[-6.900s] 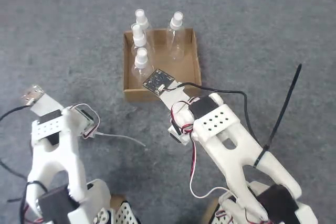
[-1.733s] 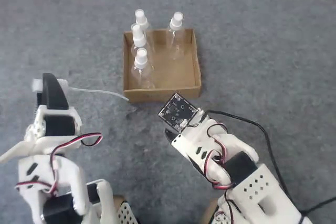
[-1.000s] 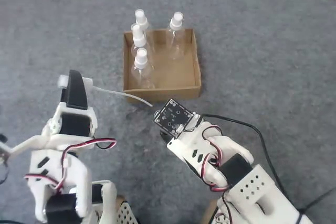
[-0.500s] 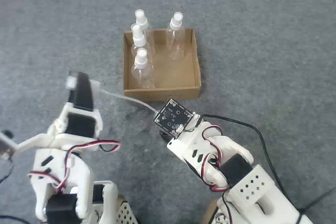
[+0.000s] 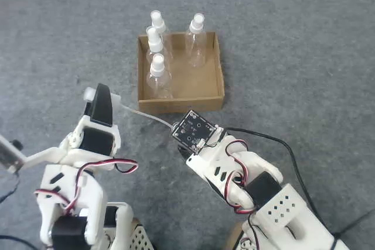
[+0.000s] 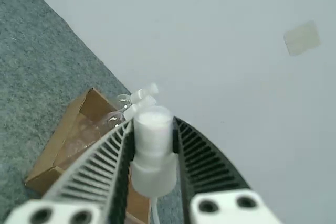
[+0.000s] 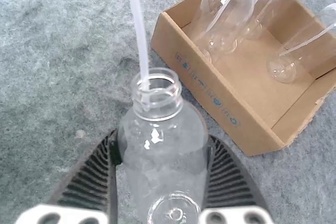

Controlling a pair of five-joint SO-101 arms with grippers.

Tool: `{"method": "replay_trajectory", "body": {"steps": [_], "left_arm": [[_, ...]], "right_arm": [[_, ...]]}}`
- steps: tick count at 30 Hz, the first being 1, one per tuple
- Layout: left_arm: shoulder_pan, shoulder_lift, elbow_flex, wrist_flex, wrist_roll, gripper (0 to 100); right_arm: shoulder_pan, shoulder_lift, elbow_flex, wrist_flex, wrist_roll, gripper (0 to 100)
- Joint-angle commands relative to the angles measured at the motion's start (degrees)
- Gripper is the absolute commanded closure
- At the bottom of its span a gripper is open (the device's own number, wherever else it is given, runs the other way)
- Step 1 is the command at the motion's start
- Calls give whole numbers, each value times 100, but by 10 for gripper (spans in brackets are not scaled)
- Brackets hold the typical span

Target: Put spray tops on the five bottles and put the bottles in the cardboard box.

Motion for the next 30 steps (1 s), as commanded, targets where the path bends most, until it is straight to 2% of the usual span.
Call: {"method": "replay_trajectory", "body": {"steps": [1, 5, 12, 18, 30], "left_arm": [[26, -35, 40, 9, -70, 987], [70, -35, 145, 9, -246, 987], [870, -35, 400, 35, -580, 987], [1275, -35, 593, 18, -580, 987], [1688, -35, 831, 9, -580, 987]], "right_arm": [[-57, -180, -88, -145, -18, 978], [-57, -224, -88, -136, -44, 978], [-92, -224, -88, -119, -62, 979], [-505, -224, -79, -84, -62, 979], [-497, -233, -79, -101, -62, 979]]}}
